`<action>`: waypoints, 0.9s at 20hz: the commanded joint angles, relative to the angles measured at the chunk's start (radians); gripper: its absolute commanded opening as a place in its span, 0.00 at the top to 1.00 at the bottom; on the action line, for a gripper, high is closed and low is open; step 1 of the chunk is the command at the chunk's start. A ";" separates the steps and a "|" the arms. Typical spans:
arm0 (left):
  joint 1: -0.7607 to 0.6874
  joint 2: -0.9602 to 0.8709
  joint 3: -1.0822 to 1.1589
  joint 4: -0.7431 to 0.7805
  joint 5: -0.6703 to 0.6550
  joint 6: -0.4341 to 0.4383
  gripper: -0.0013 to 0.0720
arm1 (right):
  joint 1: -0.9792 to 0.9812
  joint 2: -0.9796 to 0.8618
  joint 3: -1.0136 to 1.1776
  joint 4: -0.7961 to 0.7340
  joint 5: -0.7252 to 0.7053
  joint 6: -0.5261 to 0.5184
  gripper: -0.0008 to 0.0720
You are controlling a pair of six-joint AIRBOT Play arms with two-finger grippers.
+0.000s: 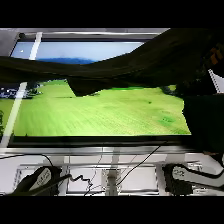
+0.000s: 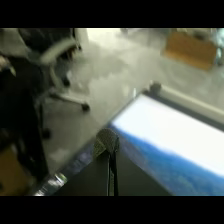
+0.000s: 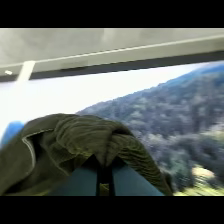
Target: Fold the clothes and pants, and hang the long-sleeved shirts on hangers.
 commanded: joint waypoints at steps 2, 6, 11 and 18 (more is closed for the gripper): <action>0.075 0.146 0.000 0.011 -0.004 0.042 0.96 | -0.002 0.222 0.001 -0.142 0.096 0.001 0.95; 0.126 0.206 0.000 0.008 -0.044 0.055 0.96 | -0.002 0.355 -0.004 -0.280 0.173 0.065 0.95; 0.027 -0.016 -0.034 -0.186 -0.210 0.223 0.97 | -0.001 0.272 -0.195 -0.311 0.161 0.142 0.95; -0.228 -0.509 -0.009 -0.184 0.151 0.191 0.97 | 0.002 -0.196 -0.304 0.065 -0.342 0.313 0.95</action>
